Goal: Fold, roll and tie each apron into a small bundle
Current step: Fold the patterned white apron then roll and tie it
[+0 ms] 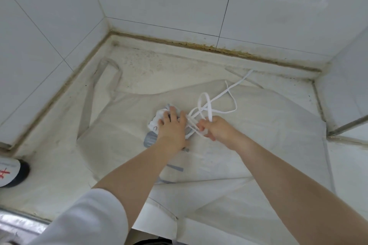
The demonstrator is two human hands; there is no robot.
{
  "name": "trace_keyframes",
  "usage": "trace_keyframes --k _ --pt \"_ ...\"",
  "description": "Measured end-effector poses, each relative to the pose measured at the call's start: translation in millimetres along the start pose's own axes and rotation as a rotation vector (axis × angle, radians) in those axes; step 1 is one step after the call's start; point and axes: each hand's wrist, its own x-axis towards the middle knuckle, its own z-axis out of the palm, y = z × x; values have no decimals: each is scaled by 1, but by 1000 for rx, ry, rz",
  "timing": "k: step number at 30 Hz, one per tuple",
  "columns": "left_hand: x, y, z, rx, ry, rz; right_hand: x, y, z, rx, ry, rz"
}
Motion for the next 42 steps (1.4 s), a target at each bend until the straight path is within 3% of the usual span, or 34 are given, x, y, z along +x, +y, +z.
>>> trace_keyframes --k 3,8,10,13,16,21,25,32,36,39,42 --pt "2 9 -8 111 -39 -74 -3 -6 -26 206 -132 71" --pt "8 -1 -26 25 164 -4 -13 -8 -37 514 -204 151" --pt "11 -14 -38 -125 291 28 -11 -12 -31 739 -161 169" --pt "8 -25 -62 -544 475 6 -3 -24 -23 1045 -44 179" --pt "5 -28 -82 -992 545 -39 4 -38 -16 956 63 207" --pt "1 -24 -89 -1646 363 11 15 -51 -14 546 257 103" --pt "-7 -22 -88 -1931 144 48 14 -46 -19 634 247 19" --pt "-11 -10 -82 -2097 -88 76 3 -32 -34 756 221 -17" --pt "-15 3 -83 -1979 -88 127 -5 -24 -44 843 203 -62" --pt "-11 13 -86 -1907 -59 41 -10 -18 -50 903 200 -116" --pt "-11 16 -82 -2026 -114 -43 -18 -19 -53 847 217 -150"
